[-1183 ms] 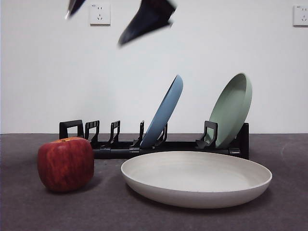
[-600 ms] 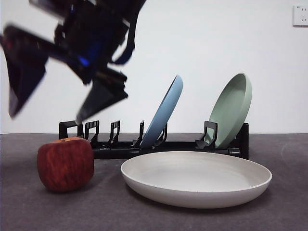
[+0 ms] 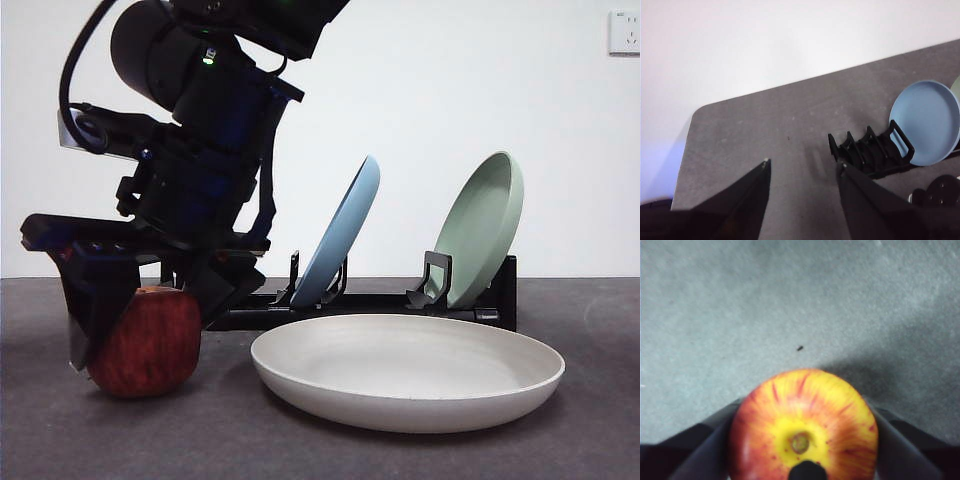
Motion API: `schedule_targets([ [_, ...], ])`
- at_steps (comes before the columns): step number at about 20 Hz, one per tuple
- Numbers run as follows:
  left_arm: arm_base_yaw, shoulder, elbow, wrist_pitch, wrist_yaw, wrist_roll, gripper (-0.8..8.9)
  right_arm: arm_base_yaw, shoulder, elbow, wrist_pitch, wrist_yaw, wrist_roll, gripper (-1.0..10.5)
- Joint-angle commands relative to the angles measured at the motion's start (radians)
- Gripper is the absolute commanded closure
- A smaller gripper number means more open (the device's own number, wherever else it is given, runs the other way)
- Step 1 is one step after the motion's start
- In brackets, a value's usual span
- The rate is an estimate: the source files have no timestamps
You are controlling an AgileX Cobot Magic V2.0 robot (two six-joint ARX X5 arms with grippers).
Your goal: Take the yellow plate from the plate rack,put the plate on the table,take the apple from the table,put the apple in the plate
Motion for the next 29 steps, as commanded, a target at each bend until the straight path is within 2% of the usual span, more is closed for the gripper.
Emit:
schedule_targets([
  [1, 0.003, -0.004, -0.003, -0.005, 0.004, 0.001, 5.93, 0.003, 0.010, 0.002, 0.005, 0.000, -0.001, 9.6],
  [5, 0.003, -0.003, -0.003, -0.003, 0.013, 0.002, 5.93, -0.012, -0.025, 0.003, -0.004, 0.003, -0.002, 9.6],
  [9, 0.003, 0.006, -0.003, 0.010, 0.019, 0.006, 5.93, -0.048, -0.154, 0.003, -0.102, 0.003, -0.006, 9.6],
  [18, 0.002, 0.115, -0.003, 0.051, 0.204, 0.039, 5.93, -0.216, -0.462, 0.003, -0.481, 0.003, -0.003, 9.6],
  [22, 0.001, 0.152, -0.003, 0.093, 0.282, 0.057, 5.98, -0.284, -0.504, 0.000, -0.637, 0.003, 0.049, 9.6],
  [24, -0.002, 0.156, -0.003, 0.101, 0.309, 0.057, 5.98, -0.294, -0.504, -0.035, -0.621, 0.004, 0.056, 9.6],
  [29, -0.003, 0.156, -0.003, 0.092, 0.327, 0.057, 5.98, -0.292, -0.503, -0.257, -0.321, 0.003, 0.137, 9.6],
])
